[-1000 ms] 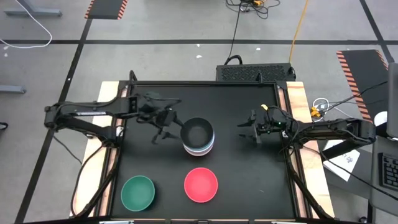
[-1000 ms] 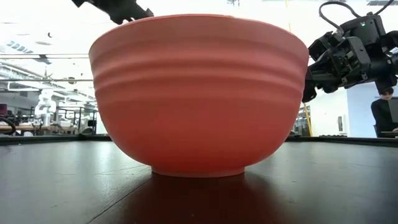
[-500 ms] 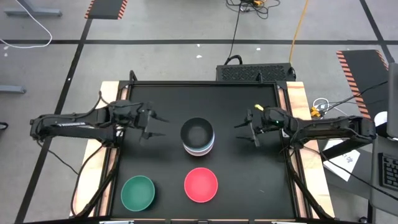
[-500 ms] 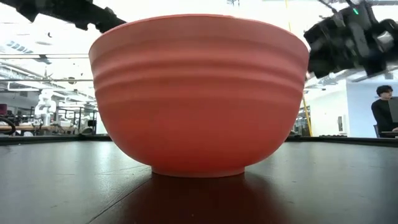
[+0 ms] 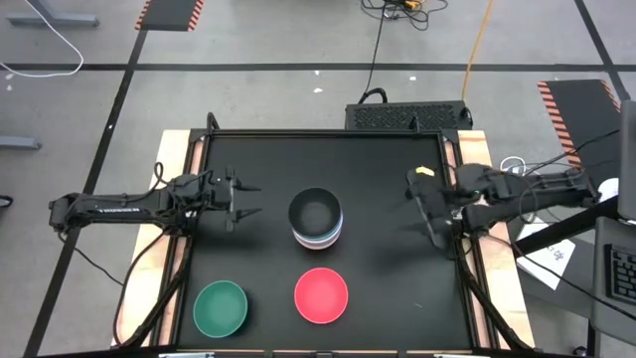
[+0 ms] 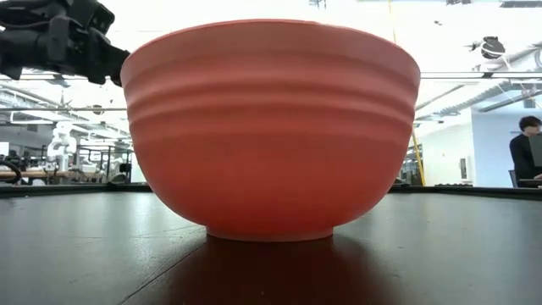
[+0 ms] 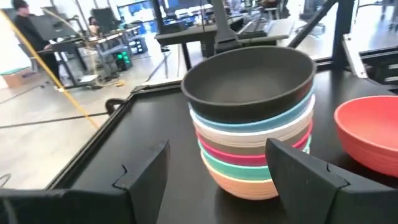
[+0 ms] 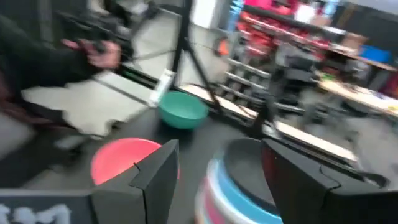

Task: Nest bowls inside each other
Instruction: Stack the red bowl on top of the black bowl

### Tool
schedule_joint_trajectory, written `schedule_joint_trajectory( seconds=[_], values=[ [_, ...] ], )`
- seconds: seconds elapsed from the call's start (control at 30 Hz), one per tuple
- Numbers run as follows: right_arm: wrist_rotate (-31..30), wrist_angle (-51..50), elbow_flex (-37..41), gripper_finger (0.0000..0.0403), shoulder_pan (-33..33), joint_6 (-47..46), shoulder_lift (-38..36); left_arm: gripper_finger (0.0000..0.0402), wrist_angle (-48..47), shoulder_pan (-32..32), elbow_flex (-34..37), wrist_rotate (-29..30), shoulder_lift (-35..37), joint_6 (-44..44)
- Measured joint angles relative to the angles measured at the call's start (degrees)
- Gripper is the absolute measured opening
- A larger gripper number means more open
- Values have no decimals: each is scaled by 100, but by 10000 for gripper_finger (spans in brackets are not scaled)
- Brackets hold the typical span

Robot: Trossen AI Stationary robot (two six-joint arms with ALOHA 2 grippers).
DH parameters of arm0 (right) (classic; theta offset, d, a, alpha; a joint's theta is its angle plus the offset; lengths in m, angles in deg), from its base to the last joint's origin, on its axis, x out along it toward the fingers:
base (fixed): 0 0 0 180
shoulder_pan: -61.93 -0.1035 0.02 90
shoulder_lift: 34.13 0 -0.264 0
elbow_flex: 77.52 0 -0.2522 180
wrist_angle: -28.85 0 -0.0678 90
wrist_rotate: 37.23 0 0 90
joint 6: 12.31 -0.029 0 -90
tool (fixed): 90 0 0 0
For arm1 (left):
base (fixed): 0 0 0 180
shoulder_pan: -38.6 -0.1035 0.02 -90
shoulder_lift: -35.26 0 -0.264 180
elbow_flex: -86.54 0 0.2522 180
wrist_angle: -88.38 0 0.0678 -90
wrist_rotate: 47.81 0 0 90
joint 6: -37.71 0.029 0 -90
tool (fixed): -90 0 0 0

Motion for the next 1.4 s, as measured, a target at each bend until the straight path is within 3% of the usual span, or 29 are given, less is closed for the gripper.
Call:
schedule_joint_trajectory(
  seconds=[0.1, 0.33, 0.5, 0.7, 0.9, 1.07, 1.27, 1.4],
  values=[
    [-31, -45, 5, 219, -463, -352, 47, 269, 49, -1, 3, 235, 0, -10],
    [-1071, 52, 280, 219, -1862, -1211, 652, 269, 664, 0, 0, 1172, 1, 33],
    [-2315, 726, 554, 219, -2948, -1240, 1187, 269, 685, 0, 0, 1189, -1, -2],
    [-3280, 856, 556, 219, -3502, -1395, 1641, 269, 671, 0, 0, 1165, -3, -42],
    [-3207, 974, 554, 219, -3373, -1472, 2112, 269, 669, 0, 0, 937, -3, -138],
    [-2223, 1223, 554, 219, -3088, -1327, 2348, 269, 669, 0, -1, 858, -3, -208],
    [-1604, 1595, 552, 219, -2712, -1228, 2542, 269, 628, 0, -2, 847, -3, -380],
    [-865, 1631, 549, 219, -2604, -1243, 2540, 269, 580, 0, -2, 849, -3, -392]
  ],
)
